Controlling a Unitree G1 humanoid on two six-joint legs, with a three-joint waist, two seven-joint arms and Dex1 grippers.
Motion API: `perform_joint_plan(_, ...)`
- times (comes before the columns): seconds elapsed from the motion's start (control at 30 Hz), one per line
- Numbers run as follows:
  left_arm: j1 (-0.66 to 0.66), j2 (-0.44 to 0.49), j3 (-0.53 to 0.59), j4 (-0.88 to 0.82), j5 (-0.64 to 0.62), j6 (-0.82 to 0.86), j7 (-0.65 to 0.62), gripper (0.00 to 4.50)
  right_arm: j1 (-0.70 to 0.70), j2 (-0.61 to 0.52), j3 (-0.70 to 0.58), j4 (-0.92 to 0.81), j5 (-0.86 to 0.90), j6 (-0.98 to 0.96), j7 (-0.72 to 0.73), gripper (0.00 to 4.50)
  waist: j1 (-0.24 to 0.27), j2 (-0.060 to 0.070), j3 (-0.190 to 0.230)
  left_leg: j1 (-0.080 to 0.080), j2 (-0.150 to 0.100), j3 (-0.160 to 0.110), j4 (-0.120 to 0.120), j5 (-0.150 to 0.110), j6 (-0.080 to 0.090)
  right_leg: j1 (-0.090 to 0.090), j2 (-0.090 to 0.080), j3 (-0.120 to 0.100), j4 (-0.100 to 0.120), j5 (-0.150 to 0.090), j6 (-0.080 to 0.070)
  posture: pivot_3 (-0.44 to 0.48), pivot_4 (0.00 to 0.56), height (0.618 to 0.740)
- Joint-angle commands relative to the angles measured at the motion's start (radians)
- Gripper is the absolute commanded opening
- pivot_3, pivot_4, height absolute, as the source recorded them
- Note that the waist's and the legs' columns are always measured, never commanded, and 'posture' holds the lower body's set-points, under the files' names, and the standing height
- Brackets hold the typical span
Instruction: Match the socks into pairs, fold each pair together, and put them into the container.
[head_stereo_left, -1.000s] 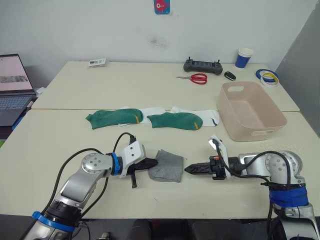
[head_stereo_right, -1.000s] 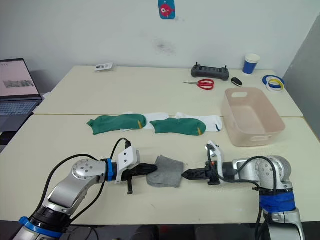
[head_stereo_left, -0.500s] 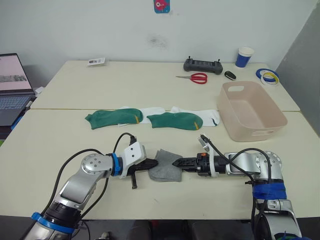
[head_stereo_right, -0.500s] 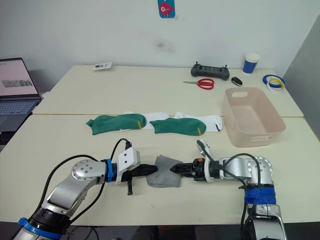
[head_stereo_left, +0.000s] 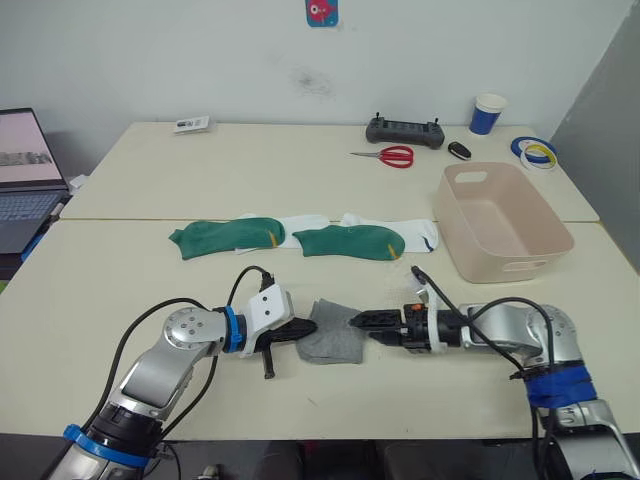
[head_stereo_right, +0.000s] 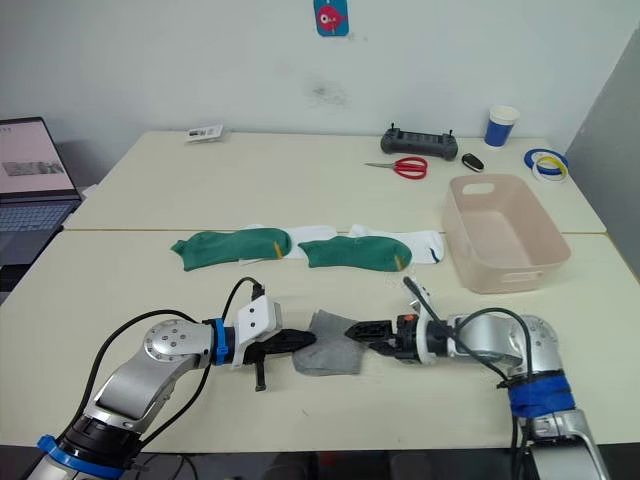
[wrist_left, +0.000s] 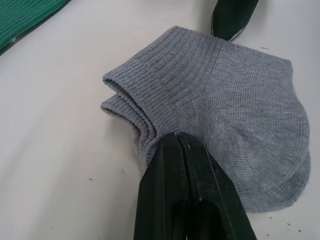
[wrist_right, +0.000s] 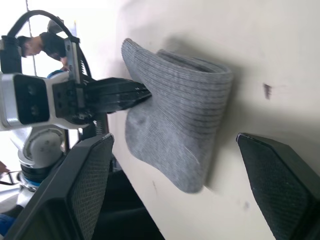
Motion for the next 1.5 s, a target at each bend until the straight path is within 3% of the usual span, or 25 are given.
perform_joint_plan(0.03, 0.02, 0.007, -0.03, 0.019, 0.032, 0.02, -0.002, 0.0, 0.015, -0.008, 0.027, -0.061, 0.025, -0.032, 0.003, 4.25, 0.0, 0.0, 0.0, 0.0, 0.0, 0.0, 0.0, 0.0, 0.0, 0.0, 0.0, 0.0, 0.0, 0.0, 0.0, 0.0, 0.15, 0.74)
perform_joint_plan(0.3, 0.017, 0.005, -0.03, 0.023, 0.032, 0.022, -0.003, 0.0, 0.033, 0.136, 0.094, -0.028, 0.025, -0.171, -0.127, 4.25, -0.002, 0.001, -0.001, 0.001, 0.001, 0.0, 0.0, 0.0, 0.0, 0.0, 0.001, 0.0, 0.001, 0.0, 0.0, 0.0, 0.15, 0.74)
perform_joint_plan(0.5, 0.022, 0.009, -0.027, 0.016, 0.032, 0.025, -0.004, 0.0, 0.042, 0.249, 0.082, -0.045, 0.025, -0.189, -0.079, 4.25, -0.003, 0.001, -0.002, 0.001, 0.001, 0.0, -0.001, 0.0, 0.0, -0.001, 0.001, 0.0, 0.001, 0.0, 0.0, 0.0, 0.15, 0.74)
perform_joint_plan(0.83, 0.01, 0.003, -0.031, 0.025, 0.035, 0.025, 0.0, 0.0, 0.015, 0.205, 0.101, -0.04, -0.026, -0.186, 0.041, 4.25, -0.001, 0.001, -0.002, -0.001, 0.001, 0.0, -0.001, 0.0, 0.0, -0.003, 0.001, 0.0, 0.001, 0.0, 0.0, 0.0, 0.15, 0.74)
perform_joint_plan(1.2, -0.002, 0.003, -0.034, 0.039, 0.041, 0.02, -0.004, 0.0, 0.037, 0.166, 0.1, -0.065, -0.064, -0.213, 0.08, 4.25, -0.001, 0.001, -0.002, -0.001, 0.001, 0.0, -0.001, 0.0, 0.0, -0.003, 0.001, 0.001, 0.001, 0.0, 0.0, 0.0, 0.15, 0.74)
perform_joint_plan(1.3, -0.012, 0.003, -0.036, 0.047, 0.04, 0.019, -0.008, 0.0, 0.033, 0.17, 0.1, -0.062, -0.078, -0.213, 0.087, 3.66, 0.0, 0.001, -0.002, -0.001, 0.001, 0.0, -0.001, 0.0, 0.0, -0.003, 0.001, 0.0, 0.001, 0.0, 0.0, 0.0, 0.15, 0.74)
perform_joint_plan(1.5, -0.017, 0.006, -0.034, 0.055, 0.042, 0.015, -0.012, 0.0, 0.031, 0.168, 0.102, -0.07, -0.095, -0.204, 0.095, 1.51, 0.0, 0.001, -0.002, -0.001, 0.001, 0.0, -0.001, 0.0, 0.0, -0.003, 0.001, 0.0, 0.001, 0.0, 0.0, 0.0, 0.15, 0.74)
